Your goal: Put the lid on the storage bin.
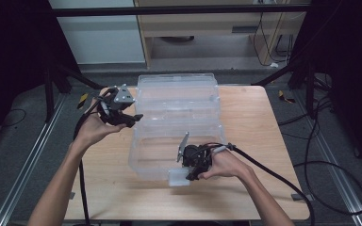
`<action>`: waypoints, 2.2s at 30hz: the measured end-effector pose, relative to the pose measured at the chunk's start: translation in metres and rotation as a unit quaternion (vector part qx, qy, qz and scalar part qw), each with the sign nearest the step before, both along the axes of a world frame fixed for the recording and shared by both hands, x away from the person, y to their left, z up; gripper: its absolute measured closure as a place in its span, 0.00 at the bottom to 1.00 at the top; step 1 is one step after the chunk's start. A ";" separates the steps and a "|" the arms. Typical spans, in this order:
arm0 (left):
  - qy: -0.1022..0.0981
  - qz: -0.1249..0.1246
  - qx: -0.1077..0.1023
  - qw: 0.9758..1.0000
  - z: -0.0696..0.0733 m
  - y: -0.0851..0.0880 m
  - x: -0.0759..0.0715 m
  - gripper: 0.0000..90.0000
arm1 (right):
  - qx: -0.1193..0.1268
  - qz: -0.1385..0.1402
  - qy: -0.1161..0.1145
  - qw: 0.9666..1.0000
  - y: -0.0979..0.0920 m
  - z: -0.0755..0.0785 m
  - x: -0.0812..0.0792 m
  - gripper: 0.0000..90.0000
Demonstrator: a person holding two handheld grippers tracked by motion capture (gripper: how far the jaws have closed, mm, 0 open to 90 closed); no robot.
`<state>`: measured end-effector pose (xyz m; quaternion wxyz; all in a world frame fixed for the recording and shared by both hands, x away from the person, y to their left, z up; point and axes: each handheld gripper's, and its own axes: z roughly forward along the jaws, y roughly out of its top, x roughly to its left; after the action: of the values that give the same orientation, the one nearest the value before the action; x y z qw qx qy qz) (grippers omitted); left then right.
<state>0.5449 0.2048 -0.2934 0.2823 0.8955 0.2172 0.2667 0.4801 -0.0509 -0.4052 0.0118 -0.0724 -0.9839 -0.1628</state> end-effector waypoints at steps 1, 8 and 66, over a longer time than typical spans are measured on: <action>-0.001 -0.001 0.005 1.000 0.000 -0.001 0.001 0.44 | 0.000 -0.001 0.000 1.000 0.000 0.000 0.000 0.69; -0.002 -0.015 0.036 0.999 0.007 -0.012 0.009 0.45 | -0.001 0.000 -0.001 1.000 0.000 0.000 -0.001 0.69; -0.011 -0.104 0.220 0.970 -0.013 -0.094 0.049 0.65 | 0.002 0.004 -0.013 1.000 -0.001 0.000 -0.004 0.70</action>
<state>0.5934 0.1107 -0.3065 0.1071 0.9502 0.0557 0.2872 0.4762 -0.0516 -0.4051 0.0000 -0.0661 -0.9840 -0.1654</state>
